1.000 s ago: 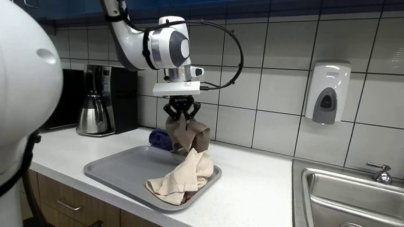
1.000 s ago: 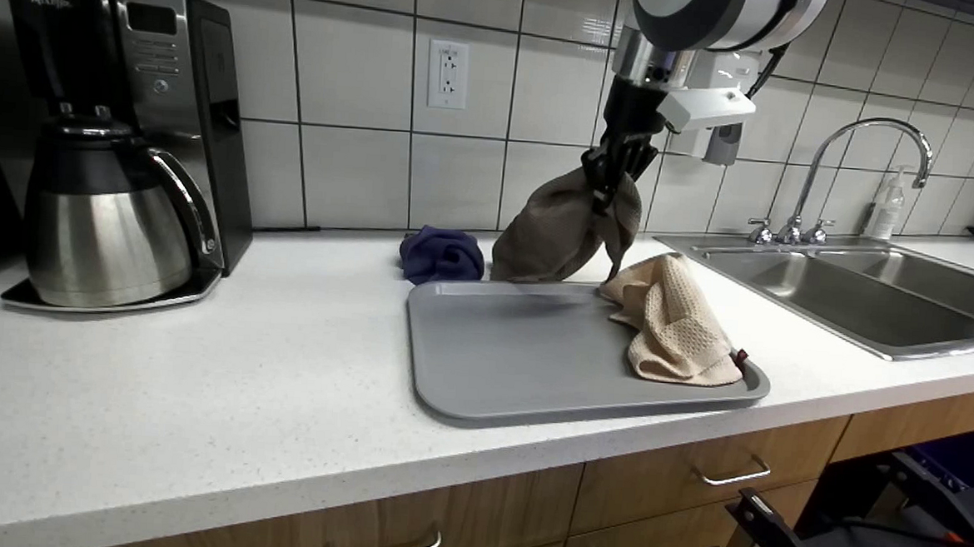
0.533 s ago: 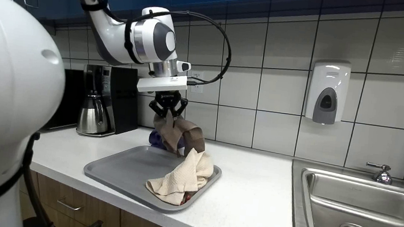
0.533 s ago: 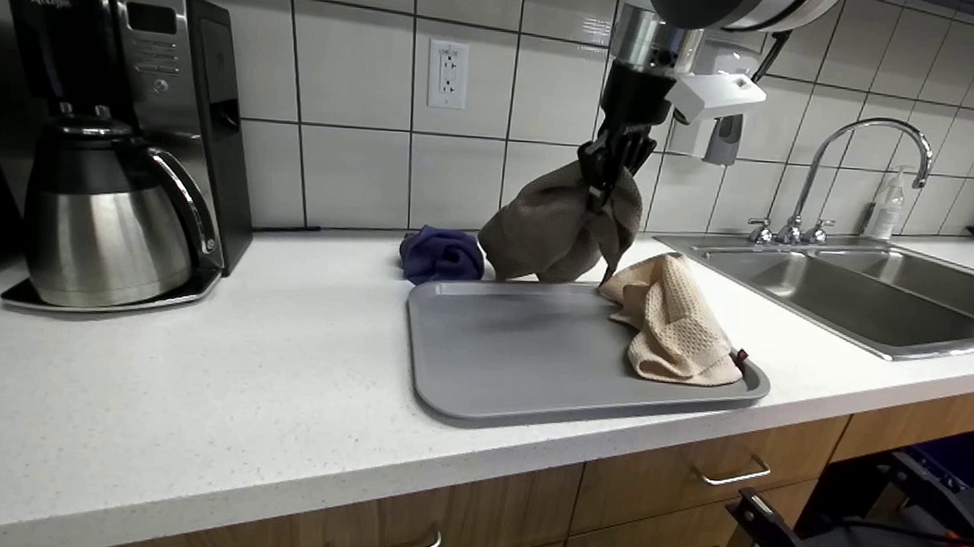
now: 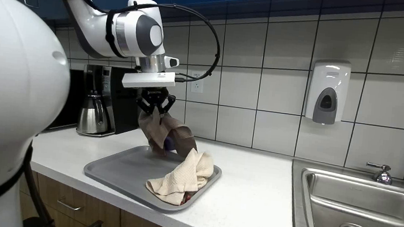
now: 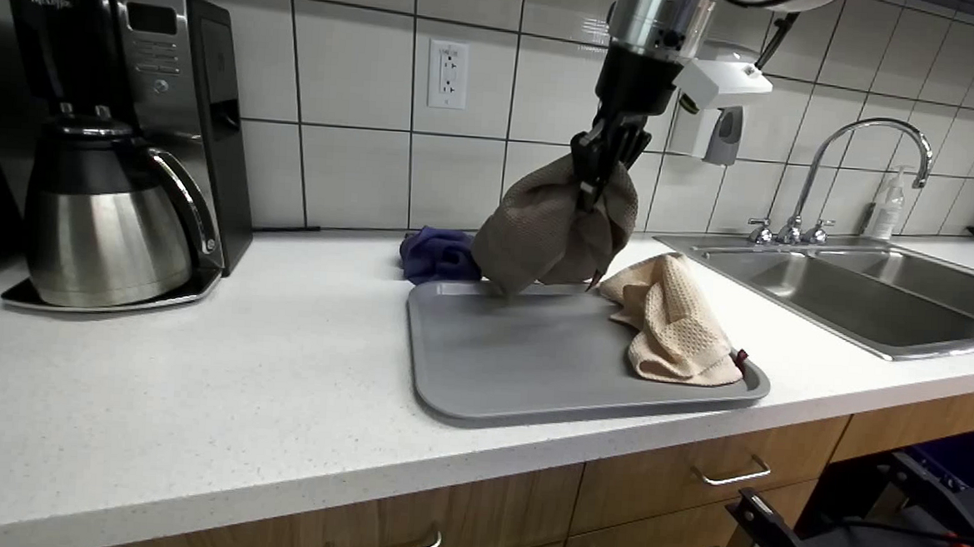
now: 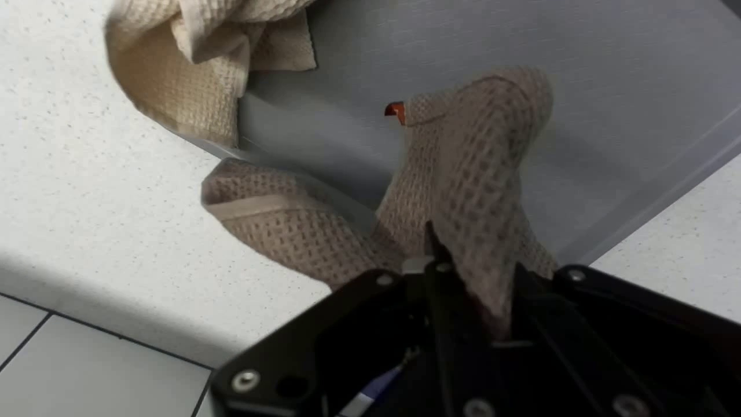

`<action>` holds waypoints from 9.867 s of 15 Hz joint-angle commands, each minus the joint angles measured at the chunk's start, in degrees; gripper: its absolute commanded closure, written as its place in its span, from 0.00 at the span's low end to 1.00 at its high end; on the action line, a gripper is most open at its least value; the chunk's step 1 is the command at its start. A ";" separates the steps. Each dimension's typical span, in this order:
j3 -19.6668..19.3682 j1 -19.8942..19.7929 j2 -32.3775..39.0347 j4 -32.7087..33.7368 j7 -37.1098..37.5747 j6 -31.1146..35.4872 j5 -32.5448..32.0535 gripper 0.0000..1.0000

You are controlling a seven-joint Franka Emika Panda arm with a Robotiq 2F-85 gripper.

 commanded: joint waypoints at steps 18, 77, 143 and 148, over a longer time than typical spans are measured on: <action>-3.83 -1.01 1.07 0.03 -4.36 -9.61 3.97 0.98; -0.42 -3.04 12.94 12.25 1.96 -11.44 2.32 0.00; 2.03 -0.85 36.43 37.13 2.09 -10.50 -4.05 0.00; 2.52 -0.38 41.60 43.05 0.72 -11.62 -4.24 0.00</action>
